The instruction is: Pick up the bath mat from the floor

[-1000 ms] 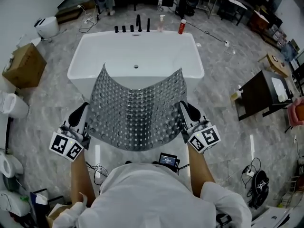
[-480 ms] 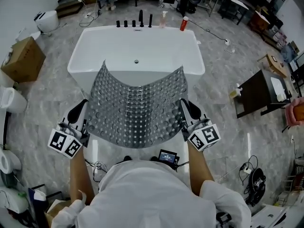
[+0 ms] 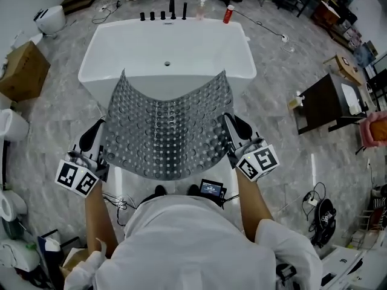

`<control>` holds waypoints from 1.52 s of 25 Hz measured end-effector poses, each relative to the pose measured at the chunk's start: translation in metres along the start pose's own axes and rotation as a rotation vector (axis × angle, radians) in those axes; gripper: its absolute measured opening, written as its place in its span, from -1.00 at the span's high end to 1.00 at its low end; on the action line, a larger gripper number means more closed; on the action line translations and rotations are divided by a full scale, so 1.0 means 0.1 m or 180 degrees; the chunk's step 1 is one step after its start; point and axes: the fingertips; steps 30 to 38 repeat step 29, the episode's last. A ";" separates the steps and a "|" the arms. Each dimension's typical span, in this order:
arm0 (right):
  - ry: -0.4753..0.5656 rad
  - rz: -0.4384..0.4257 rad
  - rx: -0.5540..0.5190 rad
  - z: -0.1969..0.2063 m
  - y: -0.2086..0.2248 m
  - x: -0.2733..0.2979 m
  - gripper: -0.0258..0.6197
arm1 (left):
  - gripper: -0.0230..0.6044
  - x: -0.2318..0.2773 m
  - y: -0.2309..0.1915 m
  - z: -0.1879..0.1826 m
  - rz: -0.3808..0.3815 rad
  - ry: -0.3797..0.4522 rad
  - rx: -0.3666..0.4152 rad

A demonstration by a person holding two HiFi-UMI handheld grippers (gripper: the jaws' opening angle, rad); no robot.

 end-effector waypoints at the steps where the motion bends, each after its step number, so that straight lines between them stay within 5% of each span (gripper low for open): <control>1: -0.0004 -0.0004 0.0010 0.00 0.01 0.00 0.79 | 0.90 0.01 0.00 0.00 -0.0004 0.0001 -0.0011; 22: -0.0009 0.0075 0.0072 0.05 0.27 -0.16 0.79 | 0.90 0.24 0.10 0.10 -0.0019 0.0000 -0.0094; 29: 0.0029 0.0052 0.0084 0.06 0.47 -0.69 0.79 | 0.90 0.21 0.62 0.25 -0.0057 0.0035 -0.0076; 38: 0.0029 0.0052 0.0084 0.06 0.47 -0.69 0.79 | 0.90 0.21 0.62 0.25 -0.0057 0.0035 -0.0076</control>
Point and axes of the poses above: the fingertips, and each gripper's own axes: x forward along the fingers, y to its right, z out of its underside, and after that the axes turned 9 degrees about y, right-handed
